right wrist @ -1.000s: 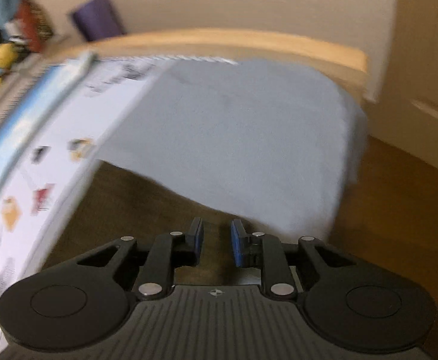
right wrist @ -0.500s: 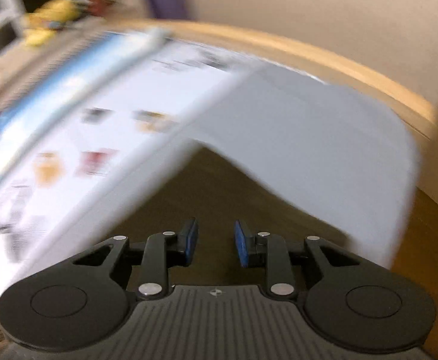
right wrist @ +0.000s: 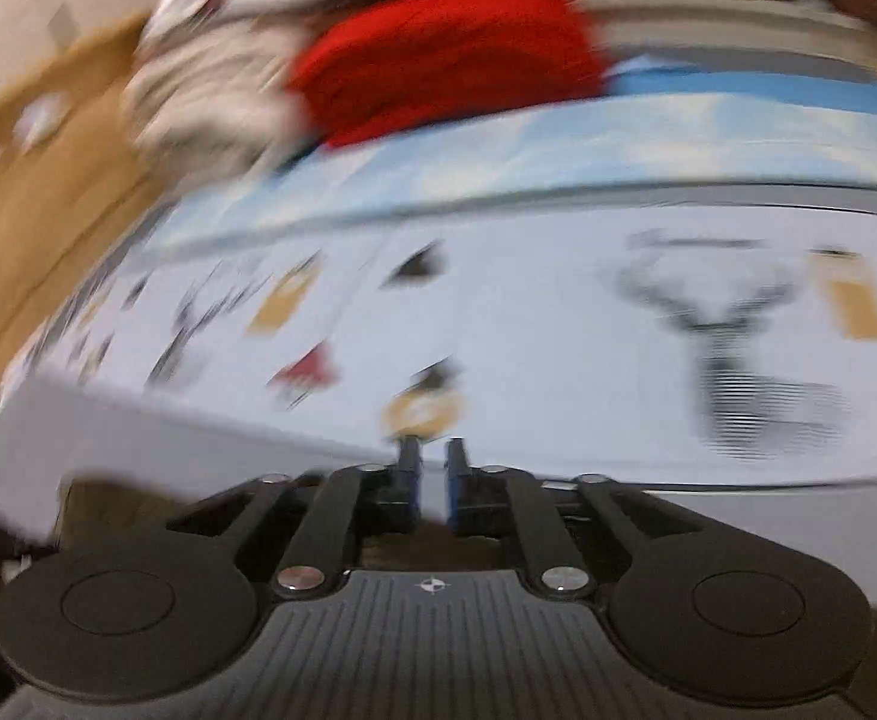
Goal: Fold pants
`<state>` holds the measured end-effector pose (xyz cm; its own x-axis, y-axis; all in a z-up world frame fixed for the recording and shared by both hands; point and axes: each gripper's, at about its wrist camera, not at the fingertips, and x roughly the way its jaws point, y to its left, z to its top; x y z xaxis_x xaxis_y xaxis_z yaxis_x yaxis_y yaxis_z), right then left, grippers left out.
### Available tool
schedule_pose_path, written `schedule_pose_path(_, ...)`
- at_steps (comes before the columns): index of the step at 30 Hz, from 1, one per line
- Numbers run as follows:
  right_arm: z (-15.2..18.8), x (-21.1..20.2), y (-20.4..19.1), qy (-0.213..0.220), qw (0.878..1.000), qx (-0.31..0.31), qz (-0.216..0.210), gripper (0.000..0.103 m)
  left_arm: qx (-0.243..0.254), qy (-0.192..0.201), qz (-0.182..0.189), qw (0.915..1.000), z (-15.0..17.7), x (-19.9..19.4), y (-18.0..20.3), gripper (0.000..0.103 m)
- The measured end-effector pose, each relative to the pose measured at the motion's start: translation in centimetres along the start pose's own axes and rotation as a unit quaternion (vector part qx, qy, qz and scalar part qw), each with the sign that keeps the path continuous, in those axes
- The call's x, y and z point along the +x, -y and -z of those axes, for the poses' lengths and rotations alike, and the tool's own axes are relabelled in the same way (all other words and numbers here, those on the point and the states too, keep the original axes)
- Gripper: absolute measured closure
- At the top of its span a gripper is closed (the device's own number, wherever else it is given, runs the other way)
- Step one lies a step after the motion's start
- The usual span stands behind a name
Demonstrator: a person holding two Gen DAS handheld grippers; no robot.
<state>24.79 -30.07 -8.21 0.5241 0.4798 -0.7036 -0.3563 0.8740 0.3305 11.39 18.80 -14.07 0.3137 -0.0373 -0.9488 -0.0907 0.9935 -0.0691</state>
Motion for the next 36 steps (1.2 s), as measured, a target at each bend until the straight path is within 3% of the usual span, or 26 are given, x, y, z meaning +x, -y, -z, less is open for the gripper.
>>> schedule_pose_path(2, 0.1, 2.7, -2.9, -0.030, 0.999, -0.029, -0.020, 0.070, -0.003, 0.001, 0.009, 1.0000, -0.1, -0.2, -0.5, 0.097)
schedule_pose_path(5, 0.3, 6.1, -5.9, -0.070, 0.995, -0.058, -0.043, 0.067, -0.003, 0.002, 0.017, 0.9999, 0.2, -0.6, -0.7, 0.097)
schedule_pose_path(8, 1.1, 8.9, -8.1, -0.111, 0.990, -0.080, -0.037, 0.067, 0.000, 0.002, 0.019, 0.9998, 0.1, -0.5, -0.7, 0.097)
schedule_pose_path(9, 1.2, 9.7, -8.2, -0.120, 0.988, -0.086, -0.036, 0.075, 0.000, 0.001, 0.020, 0.9998, 0.1, -0.4, -0.7, 0.097)
schedule_pose_path(10, 1.3, 10.4, -8.4, -0.126, 0.987, -0.091, -0.040, 0.097, 0.001, 0.000, 0.021, 0.9998, 0.0, -0.4, -0.7, 0.097)
schedule_pose_path(12, 0.5, 10.5, -9.4, -0.087, 0.990, -0.107, -0.035, 0.096, 0.003, -0.001, 0.021, 0.9998, -0.3, -0.3, -0.7, 0.097)
schedule_pose_path(14, -0.9, 10.4, -9.2, -0.061, 0.995, -0.078, -0.034, 0.096, 0.008, -0.002, 0.019, 0.9998, -0.4, -0.3, -0.7, 0.097)
schedule_pose_path(19, 0.9, 12.9, -9.5, -0.100, 0.986, -0.132, 0.029, 0.092, 0.007, -0.006, 0.016, 0.9998, -0.7, -0.6, -0.4, 0.097)
schedule_pose_path(21, 0.1, 11.9, -9.0, -0.075, 0.990, -0.114, 0.043, 0.088, 0.007, 0.000, 0.016, 0.9998, -0.8, -0.9, -0.1, 0.096)
schedule_pose_path(25, -1.8, 7.6, -5.3, 0.004, 0.991, -0.057, 0.124, 0.088, 0.006, 0.009, 0.013, 0.9999, -0.9, -1.3, 0.2, 0.095)
schedule_pose_path(27, -2.1, 5.2, -2.8, 0.018, 0.992, -0.037, 0.118, 0.086, 0.005, 0.012, 0.010, 0.9999, -0.9, -1.5, 0.4, 0.093)
schedule_pose_path(31, -0.1, 2.5, 0.3, -0.031, 0.996, -0.064, 0.044, 0.069, 0.006, 0.015, 0.002, 0.9999, -0.9, -1.7, 0.8, 0.090)
schedule_pose_path(33, 1.3, 1.4, 1.0, -0.049, 0.992, -0.104, 0.043, 0.064, 0.005, 0.023, -0.001, 0.9997, -1.1, -2.0, 1.1, 0.084)
schedule_pose_path(36, 3.2, 0.7, 2.3, -0.071, 0.990, -0.113, 0.037, 0.063, 0.004, 0.037, -0.014, 0.9992, -1.4, -2.4, 1.7, 0.075)
